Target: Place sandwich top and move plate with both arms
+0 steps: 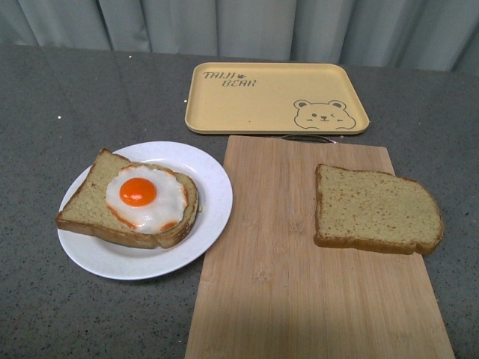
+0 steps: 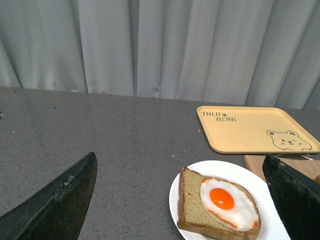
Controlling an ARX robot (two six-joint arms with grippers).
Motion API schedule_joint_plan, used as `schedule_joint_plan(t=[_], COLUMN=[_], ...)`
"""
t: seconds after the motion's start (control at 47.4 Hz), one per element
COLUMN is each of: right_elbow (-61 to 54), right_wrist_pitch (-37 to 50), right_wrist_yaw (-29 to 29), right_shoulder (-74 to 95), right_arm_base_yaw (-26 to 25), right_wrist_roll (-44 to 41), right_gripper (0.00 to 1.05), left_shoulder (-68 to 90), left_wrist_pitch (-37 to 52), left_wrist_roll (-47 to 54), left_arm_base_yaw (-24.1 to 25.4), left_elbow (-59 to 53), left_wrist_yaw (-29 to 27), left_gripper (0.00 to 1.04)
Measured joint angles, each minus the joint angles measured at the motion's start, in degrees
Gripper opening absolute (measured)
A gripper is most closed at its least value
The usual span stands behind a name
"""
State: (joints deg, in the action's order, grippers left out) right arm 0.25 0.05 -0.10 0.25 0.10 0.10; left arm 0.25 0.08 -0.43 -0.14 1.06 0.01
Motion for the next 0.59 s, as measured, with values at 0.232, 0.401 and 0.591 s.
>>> schedule_joint_plan(t=[0.232, 0.401, 0.591], right_elbow=[0.00, 0.00, 0.00], right_wrist_pitch=[-0.02, -0.02, 0.00], right_wrist_yaw=[0.00, 0.00, 0.00], right_shoulder=[0.00, 0.00, 0.00], right_arm_base_yaw=[0.00, 0.00, 0.00], right_wrist_roll=[0.02, 0.02, 0.02], right_gripper=[0.95, 0.95, 0.95], left_shoulder=[0.00, 0.00, 0.00], left_wrist_pitch=[0.00, 0.00, 0.00], left_wrist_roll=[0.00, 0.00, 0.00], left_arm_base_yaw=[0.00, 0.00, 0.00], left_elbow=[0.00, 0.00, 0.00], left_wrist_yaw=[0.02, 0.00, 0.00], left_gripper=[0.98, 0.98, 0.98])
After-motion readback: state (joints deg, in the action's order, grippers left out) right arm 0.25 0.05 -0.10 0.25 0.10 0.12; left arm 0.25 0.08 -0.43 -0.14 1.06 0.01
